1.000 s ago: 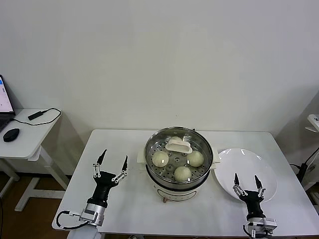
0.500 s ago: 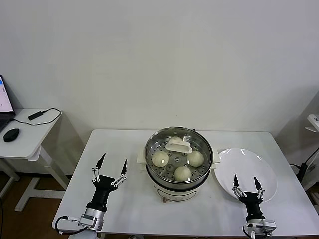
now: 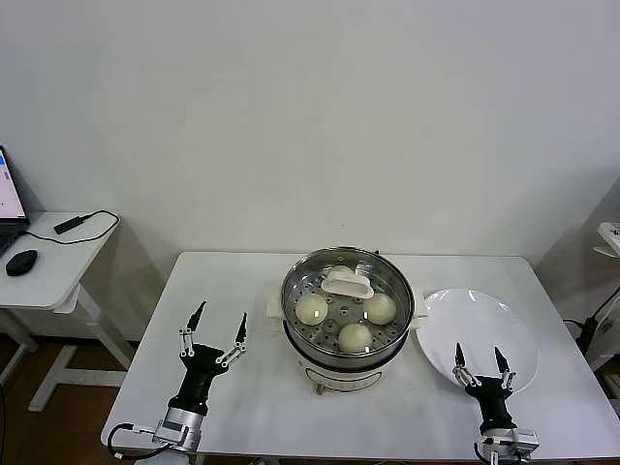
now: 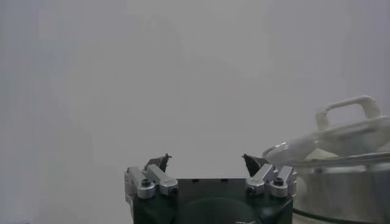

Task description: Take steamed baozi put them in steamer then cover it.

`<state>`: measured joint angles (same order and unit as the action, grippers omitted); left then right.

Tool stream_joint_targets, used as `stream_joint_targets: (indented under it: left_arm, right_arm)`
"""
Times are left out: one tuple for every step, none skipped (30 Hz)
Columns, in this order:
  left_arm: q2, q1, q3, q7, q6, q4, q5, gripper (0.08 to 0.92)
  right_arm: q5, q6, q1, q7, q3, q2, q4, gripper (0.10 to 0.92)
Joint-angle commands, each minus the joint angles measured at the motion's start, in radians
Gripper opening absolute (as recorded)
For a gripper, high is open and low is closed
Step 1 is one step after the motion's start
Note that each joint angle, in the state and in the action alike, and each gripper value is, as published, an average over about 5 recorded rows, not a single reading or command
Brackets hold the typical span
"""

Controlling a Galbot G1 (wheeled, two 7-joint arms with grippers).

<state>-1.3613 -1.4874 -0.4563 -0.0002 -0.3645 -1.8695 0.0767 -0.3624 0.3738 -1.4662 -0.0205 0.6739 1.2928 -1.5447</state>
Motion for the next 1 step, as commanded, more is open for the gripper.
stream_joint_targets:
  left_arm:
    - [-0.001, -0.001, 0.0, -0.001, -0.004, 0.002, 0.0, 0.823]
  right_arm:
    - [-0.003, -0.001, 0.0, -0.007, 0.0, 0.003, 0.001, 0.823]
